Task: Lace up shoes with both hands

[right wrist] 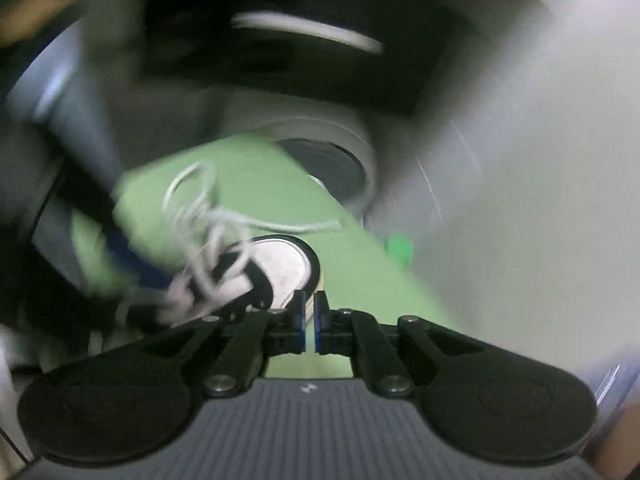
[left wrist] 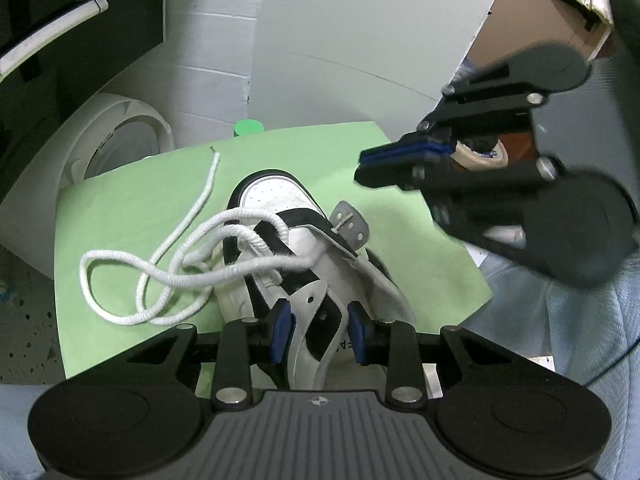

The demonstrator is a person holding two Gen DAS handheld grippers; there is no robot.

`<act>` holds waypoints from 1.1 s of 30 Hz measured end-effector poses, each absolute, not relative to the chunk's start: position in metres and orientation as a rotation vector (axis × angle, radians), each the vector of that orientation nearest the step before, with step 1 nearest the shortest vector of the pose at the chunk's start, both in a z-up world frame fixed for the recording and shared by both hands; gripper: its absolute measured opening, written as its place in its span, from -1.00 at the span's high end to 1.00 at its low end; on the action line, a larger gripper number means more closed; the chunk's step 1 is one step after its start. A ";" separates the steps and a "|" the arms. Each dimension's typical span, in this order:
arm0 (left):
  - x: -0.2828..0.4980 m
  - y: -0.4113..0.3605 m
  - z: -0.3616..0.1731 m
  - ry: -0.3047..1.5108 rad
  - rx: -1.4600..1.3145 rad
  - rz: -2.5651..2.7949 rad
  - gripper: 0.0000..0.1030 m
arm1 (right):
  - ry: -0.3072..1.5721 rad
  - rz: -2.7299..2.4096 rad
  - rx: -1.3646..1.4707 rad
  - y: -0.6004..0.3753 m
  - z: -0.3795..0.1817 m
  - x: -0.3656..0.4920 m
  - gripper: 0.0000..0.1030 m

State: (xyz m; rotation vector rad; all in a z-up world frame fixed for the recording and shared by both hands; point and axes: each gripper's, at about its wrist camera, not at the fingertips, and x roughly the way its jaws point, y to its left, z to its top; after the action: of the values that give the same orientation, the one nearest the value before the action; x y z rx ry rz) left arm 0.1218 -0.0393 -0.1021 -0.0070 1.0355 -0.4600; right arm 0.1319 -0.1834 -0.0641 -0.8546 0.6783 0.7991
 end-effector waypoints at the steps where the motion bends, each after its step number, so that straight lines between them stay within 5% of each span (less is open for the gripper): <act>1: 0.122 -0.039 -0.102 1.037 -0.010 -0.459 0.41 | 0.648 0.846 -0.939 -0.179 -0.066 0.126 0.93; 7: 0.124 -0.033 -0.104 1.062 -0.045 -0.440 0.21 | 0.550 1.024 -1.361 -0.168 -0.095 0.108 0.88; 15: 0.123 -0.034 -0.103 1.056 -0.038 -0.435 0.25 | 0.430 1.094 -1.621 -0.157 -0.123 0.102 0.78; 21: 0.123 -0.032 -0.097 1.020 -0.067 -0.455 0.35 | 0.408 1.144 -1.722 -0.155 -0.130 0.098 0.89; 26: 0.124 -0.033 -0.100 1.020 -0.080 -0.464 0.40 | 0.553 1.075 -1.524 -0.141 -0.129 0.111 0.94; 33: 0.128 -0.027 -0.108 1.041 -0.167 -0.469 0.43 | 0.895 0.758 -0.799 -0.158 -0.109 0.145 0.95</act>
State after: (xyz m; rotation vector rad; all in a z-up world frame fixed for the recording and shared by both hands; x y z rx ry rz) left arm 0.1278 -0.0270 -0.1079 -0.1667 1.0407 -0.4690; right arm 0.1448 -0.1582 -0.1086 -0.7990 0.8949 0.7578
